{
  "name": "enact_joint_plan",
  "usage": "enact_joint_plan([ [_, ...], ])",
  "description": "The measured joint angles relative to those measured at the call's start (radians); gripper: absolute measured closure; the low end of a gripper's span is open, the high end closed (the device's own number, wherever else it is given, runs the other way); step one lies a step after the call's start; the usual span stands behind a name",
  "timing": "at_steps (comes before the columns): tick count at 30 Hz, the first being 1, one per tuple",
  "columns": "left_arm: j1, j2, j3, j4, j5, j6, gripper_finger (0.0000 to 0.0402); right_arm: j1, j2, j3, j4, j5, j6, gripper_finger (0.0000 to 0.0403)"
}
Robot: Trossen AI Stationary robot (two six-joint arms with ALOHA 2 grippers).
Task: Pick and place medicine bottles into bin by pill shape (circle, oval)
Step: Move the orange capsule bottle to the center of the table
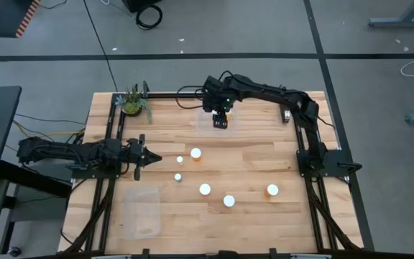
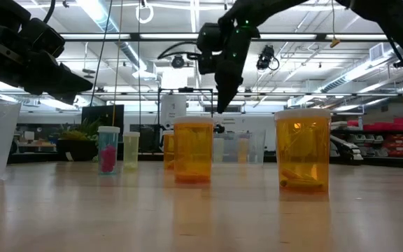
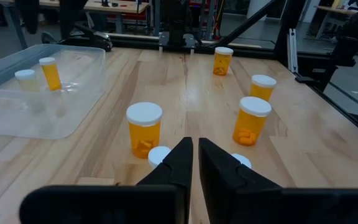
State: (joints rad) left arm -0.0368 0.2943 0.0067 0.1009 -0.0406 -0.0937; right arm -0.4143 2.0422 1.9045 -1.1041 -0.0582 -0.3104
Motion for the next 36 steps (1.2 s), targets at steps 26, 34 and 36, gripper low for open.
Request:
enact_joint_plan([
  [26,0.0,0.0,0.0,-0.001,0.0,0.0,0.0371,0.246,-0.011,-0.002,-0.013,-0.074,0.124,0.0171],
  [34,0.0,0.0,0.0,-0.001,0.0,0.0,0.0376,0.282,-0.011,-0.114,-0.046,-0.07,0.219,0.0171],
  [36,0.0,0.0,0.0,-0.001,0.0,0.0,0.0374,0.302,-0.011,-0.146,-0.094,-0.07,0.259,0.0171],
])
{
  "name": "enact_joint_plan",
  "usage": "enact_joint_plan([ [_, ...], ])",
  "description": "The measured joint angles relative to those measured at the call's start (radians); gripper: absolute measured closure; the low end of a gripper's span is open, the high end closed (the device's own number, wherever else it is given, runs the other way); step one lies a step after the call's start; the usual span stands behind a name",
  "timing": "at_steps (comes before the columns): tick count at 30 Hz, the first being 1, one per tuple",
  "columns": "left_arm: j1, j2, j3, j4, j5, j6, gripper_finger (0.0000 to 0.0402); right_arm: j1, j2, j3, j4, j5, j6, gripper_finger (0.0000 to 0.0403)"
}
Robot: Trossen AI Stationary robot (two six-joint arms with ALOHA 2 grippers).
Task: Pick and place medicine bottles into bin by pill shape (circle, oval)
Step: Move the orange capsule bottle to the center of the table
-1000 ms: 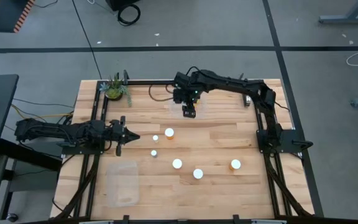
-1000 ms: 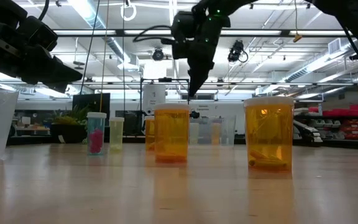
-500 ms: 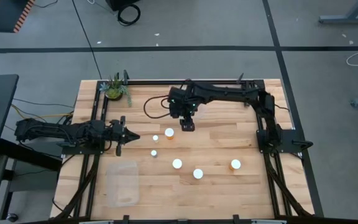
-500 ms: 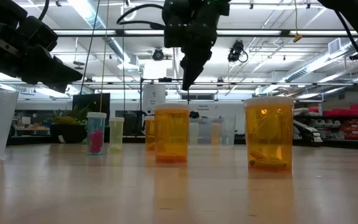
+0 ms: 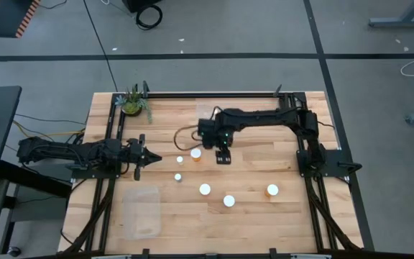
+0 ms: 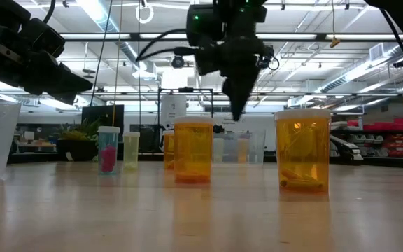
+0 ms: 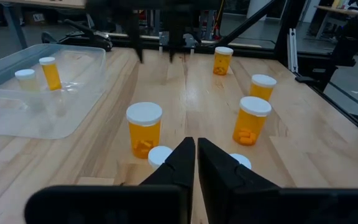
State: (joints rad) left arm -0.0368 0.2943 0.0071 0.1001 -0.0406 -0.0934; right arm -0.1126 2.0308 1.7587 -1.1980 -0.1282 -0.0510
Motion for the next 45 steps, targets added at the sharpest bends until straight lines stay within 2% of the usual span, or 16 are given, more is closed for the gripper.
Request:
enact_joint_plan([
  [8,0.0,0.0,0.0,0.0,0.0,0.0,0.0366,0.12,-0.019,-0.166,-0.02,0.006,0.089,0.0171],
  [12,0.0,0.0,0.0,-0.001,0.0,0.0,0.0368,0.165,-0.062,-0.244,0.0,0.08,0.143,0.0171],
  [15,0.0,0.0,0.0,0.001,0.0,0.0,0.0372,0.191,-0.136,-0.328,0.08,0.13,0.192,0.0173],
  [19,0.0,0.0,0.0,0.001,0.0,0.0,0.0372,0.218,-0.262,-0.467,0.219,0.136,0.255,0.0176],
  [24,0.0,0.0,0.0,0.0,0.0,0.0,0.0365,0.253,-0.412,-0.589,0.255,0.149,0.36,0.0176],
  [31,0.0,0.0,0.0,0.0,0.0,0.0,0.0367,0.31,-0.582,-0.679,0.254,0.262,0.446,0.0176],
  [34,0.0,0.0,0.0,0.0,0.0,0.0,0.0371,0.316,-0.631,-0.693,0.255,0.27,0.449,0.0176],
  [45,0.0,0.0,0.0,0.0,0.0,0.0,0.0365,0.325,-0.679,-0.746,0.252,0.281,0.449,0.0175],
])
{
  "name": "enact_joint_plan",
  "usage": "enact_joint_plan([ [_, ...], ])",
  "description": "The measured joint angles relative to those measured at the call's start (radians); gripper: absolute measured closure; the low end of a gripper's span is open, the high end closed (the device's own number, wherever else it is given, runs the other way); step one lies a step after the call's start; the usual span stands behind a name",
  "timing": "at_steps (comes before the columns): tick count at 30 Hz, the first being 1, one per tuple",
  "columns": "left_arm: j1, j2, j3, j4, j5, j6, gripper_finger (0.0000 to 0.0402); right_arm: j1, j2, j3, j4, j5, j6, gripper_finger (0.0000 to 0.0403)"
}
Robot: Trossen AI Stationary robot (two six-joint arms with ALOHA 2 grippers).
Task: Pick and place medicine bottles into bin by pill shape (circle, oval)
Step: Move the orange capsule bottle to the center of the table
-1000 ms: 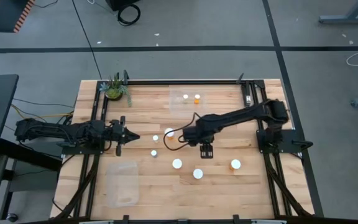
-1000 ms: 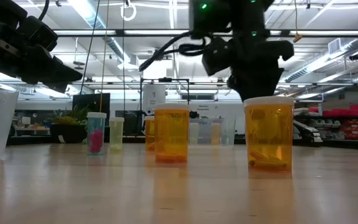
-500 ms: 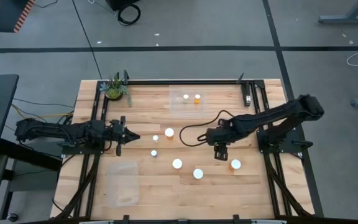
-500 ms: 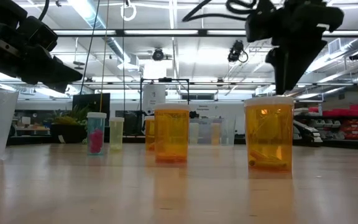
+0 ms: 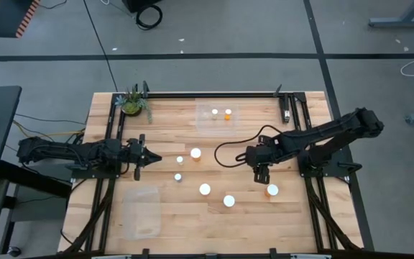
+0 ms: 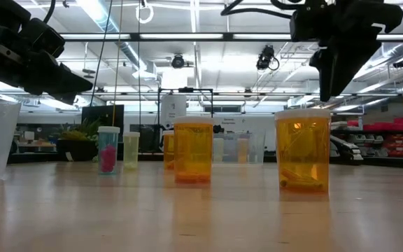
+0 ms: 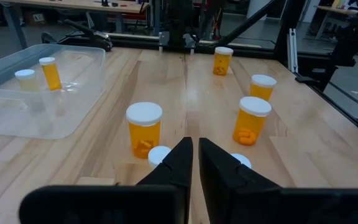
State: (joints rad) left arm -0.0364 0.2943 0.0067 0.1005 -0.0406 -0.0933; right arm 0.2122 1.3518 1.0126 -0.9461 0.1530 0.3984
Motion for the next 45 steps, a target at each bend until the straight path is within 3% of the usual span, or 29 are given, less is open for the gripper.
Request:
enact_joint_plan([
  [21,0.0,0.0,0.0,0.0,0.0,0.0,0.0368,0.052,0.001,-0.001,-0.024,0.022,0.053,0.0102],
  [26,0.0,0.0,0.0,0.0,0.0,0.0,0.0375,0.083,0.001,-0.001,-0.024,-0.03,0.136,0.0102],
  [40,0.0,0.0,0.0,0.0,0.0,0.0,0.0368,0.189,0.001,0.003,-0.026,-0.05,0.304,0.0122],
  [45,0.0,0.0,0.0,0.0,0.0,0.0,0.0375,0.221,0.03,0.065,-0.088,-0.066,0.384,0.0135],
])
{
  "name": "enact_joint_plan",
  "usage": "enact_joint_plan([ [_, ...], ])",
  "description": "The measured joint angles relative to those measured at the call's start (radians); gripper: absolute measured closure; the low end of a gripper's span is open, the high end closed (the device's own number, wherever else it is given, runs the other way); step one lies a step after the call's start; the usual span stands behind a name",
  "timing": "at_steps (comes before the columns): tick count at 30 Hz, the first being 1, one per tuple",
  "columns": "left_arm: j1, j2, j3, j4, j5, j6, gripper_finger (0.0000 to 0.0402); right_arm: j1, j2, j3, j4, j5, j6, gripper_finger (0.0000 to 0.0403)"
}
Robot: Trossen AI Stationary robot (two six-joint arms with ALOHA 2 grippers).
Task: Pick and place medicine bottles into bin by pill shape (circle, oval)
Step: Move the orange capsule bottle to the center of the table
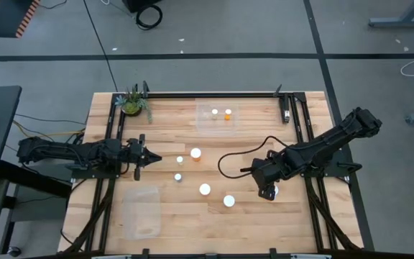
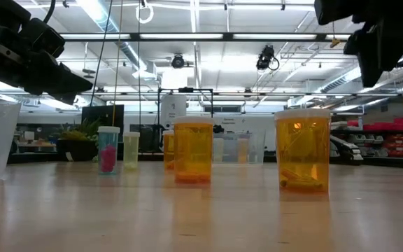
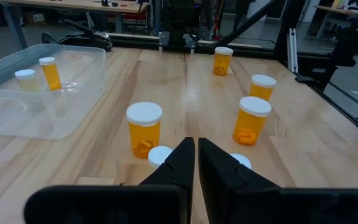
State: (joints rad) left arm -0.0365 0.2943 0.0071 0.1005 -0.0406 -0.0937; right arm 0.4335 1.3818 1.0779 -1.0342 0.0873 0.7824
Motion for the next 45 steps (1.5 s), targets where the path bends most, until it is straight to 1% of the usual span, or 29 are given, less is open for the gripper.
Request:
enact_joint_plan([
  [7,0.0,0.0,0.0,0.0,0.0,0.0,0.0371,0.048,0.123,0.164,-0.132,0.012,0.032,0.0144],
  [10,0.0,0.0,0.0,0.0,0.0,0.0,0.0367,0.055,0.16,0.209,-0.18,0.013,0.053,0.0144],
  [13,0.0,0.0,0.0,0.0,0.0,0.0,0.0366,0.054,0.177,0.233,-0.19,0.016,0.068,0.0144],
  [23,0.0,0.0,0.0,0.0,0.0,0.0,0.0376,0.061,0.179,0.234,-0.237,0.039,0.103,0.0143],
  [29,0.0,0.0,0.0,0.0,0.0,0.0,0.0369,0.091,0.179,0.231,-0.261,0.039,0.151,0.0143],
  [33,0.0,0.0,0.0,0.0,0.0,0.0,0.0366,0.115,0.179,0.198,-0.287,0.04,0.193,0.0143],
  [39,0.0,0.0,0.0,0.0,0.0,0.0,0.0373,0.132,0.179,0.16,-0.287,-0.037,0.252,0.0143],
  [45,0.0,0.0,0.0,0.0,0.0,0.0,0.0376,0.161,0.143,0.158,-0.32,-0.035,0.306,0.0144],
])
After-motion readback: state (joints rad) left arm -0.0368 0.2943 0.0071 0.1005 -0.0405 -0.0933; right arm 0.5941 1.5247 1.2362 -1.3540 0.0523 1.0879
